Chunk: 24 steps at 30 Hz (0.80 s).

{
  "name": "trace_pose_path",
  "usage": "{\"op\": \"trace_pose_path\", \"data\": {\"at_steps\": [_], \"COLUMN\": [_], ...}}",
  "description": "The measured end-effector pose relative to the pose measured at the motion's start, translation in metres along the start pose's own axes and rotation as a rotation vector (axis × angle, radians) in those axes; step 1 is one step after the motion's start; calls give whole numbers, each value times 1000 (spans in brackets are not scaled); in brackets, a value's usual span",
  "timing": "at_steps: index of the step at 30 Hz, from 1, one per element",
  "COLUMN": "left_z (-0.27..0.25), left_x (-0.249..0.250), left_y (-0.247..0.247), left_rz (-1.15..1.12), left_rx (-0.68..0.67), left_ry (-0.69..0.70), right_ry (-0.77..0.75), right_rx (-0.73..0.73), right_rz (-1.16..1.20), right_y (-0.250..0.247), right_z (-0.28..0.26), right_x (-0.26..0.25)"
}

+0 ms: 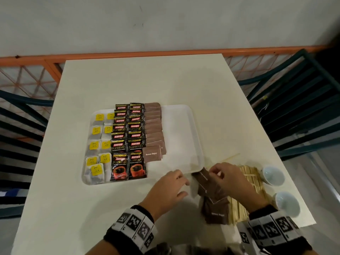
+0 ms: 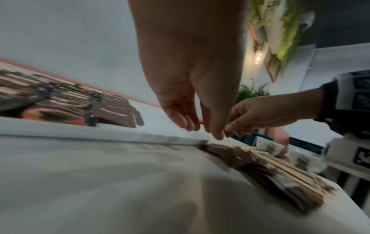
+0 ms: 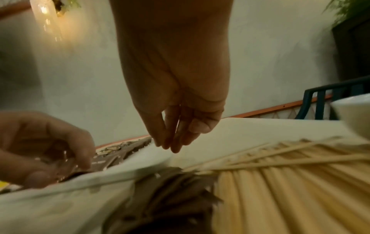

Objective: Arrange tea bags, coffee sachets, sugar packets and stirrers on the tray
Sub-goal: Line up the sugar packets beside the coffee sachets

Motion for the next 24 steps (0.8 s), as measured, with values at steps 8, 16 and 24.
{"op": "trace_pose_path", "data": {"at_steps": [8,16,24], "left_z": [20,16,11], "left_x": [43,48,38], "left_y": [42,73,59], "left_rz": [221,345,314], "left_rx": [-150,-185,22], "left_ry": [121,59,108], "right_ry": [-144,-398,-564], "right_rx": [-268,-194,-260], "right_rz": [-521,-491,-423], "right_y": [41,55,56], "right_z": [-58,-72,-69], "right_x": [20,1,-12]}}
Point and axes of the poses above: each hand's wrist, its own z-axis towards the middle knuckle, its own y-axis out of the palm, x = y × z, the point moved 9 cm from there along z, towards the middle knuckle, and after that the axes turned 5 degrees about z, right-handed, at the moved point
